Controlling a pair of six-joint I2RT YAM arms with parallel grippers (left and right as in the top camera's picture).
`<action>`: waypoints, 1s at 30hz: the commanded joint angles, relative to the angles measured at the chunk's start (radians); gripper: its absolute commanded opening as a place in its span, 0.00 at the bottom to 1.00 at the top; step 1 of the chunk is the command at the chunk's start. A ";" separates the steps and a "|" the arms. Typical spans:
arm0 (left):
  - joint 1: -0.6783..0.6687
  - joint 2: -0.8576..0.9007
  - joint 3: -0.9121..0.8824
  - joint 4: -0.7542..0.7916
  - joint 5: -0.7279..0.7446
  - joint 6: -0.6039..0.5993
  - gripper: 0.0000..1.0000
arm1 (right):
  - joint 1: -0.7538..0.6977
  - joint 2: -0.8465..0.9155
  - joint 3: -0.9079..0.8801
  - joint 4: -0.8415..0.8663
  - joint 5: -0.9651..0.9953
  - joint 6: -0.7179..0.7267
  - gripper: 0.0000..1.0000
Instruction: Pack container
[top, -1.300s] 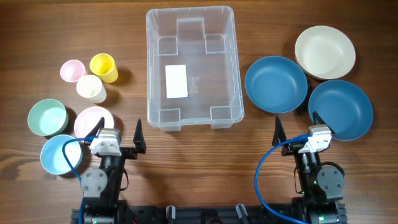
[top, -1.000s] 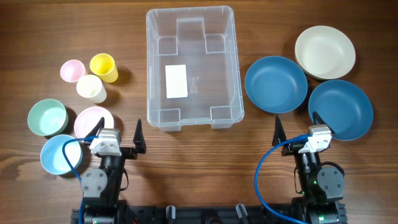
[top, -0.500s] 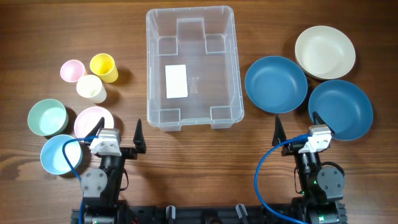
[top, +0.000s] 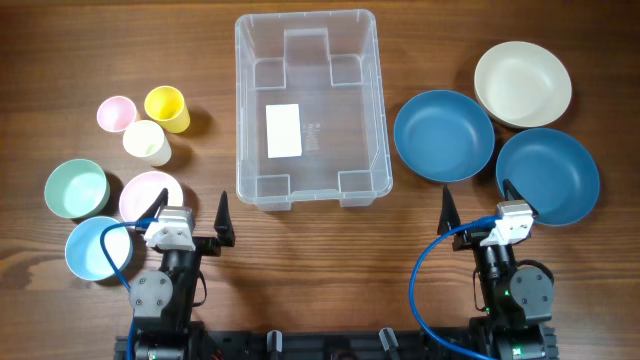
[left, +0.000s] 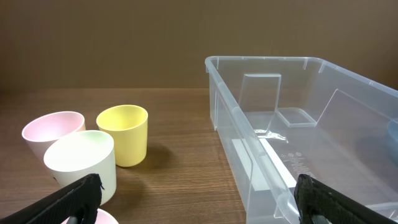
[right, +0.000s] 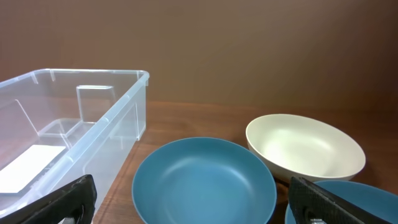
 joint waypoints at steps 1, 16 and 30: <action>0.008 -0.007 -0.011 0.009 0.002 -0.037 1.00 | -0.003 -0.006 -0.002 0.000 -0.008 0.154 1.00; 0.008 0.815 0.920 -0.636 0.021 -0.215 1.00 | -0.004 0.924 0.930 -0.675 0.051 0.219 1.00; 0.008 0.950 1.050 -0.780 0.046 -0.245 1.00 | -0.415 1.501 1.617 -1.043 0.033 0.167 1.00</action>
